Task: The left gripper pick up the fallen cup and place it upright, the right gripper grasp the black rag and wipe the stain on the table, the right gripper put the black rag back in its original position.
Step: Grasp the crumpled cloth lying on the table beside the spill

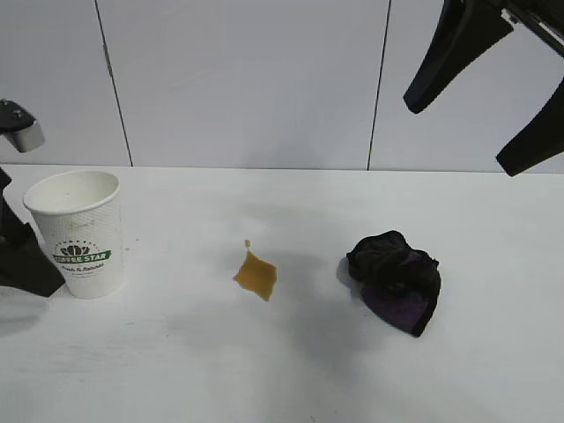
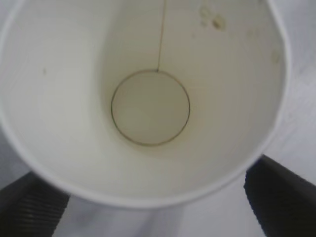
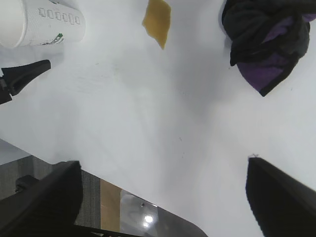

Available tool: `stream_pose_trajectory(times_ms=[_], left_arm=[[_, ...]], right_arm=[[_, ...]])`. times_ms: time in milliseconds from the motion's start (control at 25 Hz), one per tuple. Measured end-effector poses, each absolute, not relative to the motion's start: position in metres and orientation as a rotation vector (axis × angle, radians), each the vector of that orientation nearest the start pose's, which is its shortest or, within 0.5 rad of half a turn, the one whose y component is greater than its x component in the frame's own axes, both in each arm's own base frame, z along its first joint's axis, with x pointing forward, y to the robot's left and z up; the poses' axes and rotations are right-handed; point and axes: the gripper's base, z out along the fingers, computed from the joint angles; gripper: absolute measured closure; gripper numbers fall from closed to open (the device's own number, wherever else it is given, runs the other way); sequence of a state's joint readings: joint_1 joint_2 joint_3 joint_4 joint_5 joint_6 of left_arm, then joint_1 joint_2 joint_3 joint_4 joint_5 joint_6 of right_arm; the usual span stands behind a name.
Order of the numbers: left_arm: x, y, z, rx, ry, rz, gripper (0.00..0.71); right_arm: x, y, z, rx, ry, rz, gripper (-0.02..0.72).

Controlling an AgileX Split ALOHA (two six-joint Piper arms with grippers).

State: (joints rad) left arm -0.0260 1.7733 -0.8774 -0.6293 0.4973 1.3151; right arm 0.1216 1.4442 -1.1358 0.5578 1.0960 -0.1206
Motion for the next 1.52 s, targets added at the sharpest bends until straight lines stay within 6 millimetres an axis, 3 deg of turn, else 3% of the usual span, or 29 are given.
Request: stream_pose_trajectory(times_ms=[120, 280, 480, 560, 720, 880, 1040, 1200, 1320, 1520], left_arm=[[0.310, -0.021, 0.160, 0.890, 2.570, -0.087, 0.023], [0.301, 0.011, 0.198, 0.530, 2.593, 0.081, 0.023], [0.274, 0.048, 0.282, 0.002, 2.378, 0.161, 0.023], [0.253, 0.049, 0.320, -0.078, 2.236, 0.162, 0.023], [0.184, 0.033, 0.388, -0.116, 1.940, 0.135, 0.023], [0.100, 0.013, 0.428, -0.118, 1.678, 0.083, 0.023], [0.027, -0.003, 0.435, -0.090, 1.541, 0.068, 0.023], [-0.019, -0.016, 0.418, -0.057, 1.577, 0.043, 0.023], [-0.032, -0.020, 0.400, -0.029, 1.687, 0.045, 0.023], [-0.020, -0.018, 0.348, 0.007, 1.973, -0.015, 0.023]], right_arm=[[0.270, 0.076, 0.298, -0.064, 2.797, 0.756, 0.081], [0.270, 0.076, 0.298, -0.064, 2.797, 0.756, 0.081], [0.270, 0.076, 0.298, -0.064, 2.797, 0.756, 0.081], [0.270, 0.076, 0.298, -0.065, 2.797, 0.756, 0.081], [0.271, 0.076, 0.298, -0.064, 2.795, 0.755, 0.081], [0.271, 0.076, 0.298, -0.063, 2.791, 0.752, 0.081], [0.271, 0.076, 0.298, -0.064, 2.790, 0.752, 0.081], [0.271, 0.076, 0.298, -0.068, 2.790, 0.751, 0.081], [0.271, 0.076, 0.298, -0.087, 2.786, 0.747, 0.081], [0.271, 0.076, 0.298, -0.134, 2.777, 0.739, 0.081]])
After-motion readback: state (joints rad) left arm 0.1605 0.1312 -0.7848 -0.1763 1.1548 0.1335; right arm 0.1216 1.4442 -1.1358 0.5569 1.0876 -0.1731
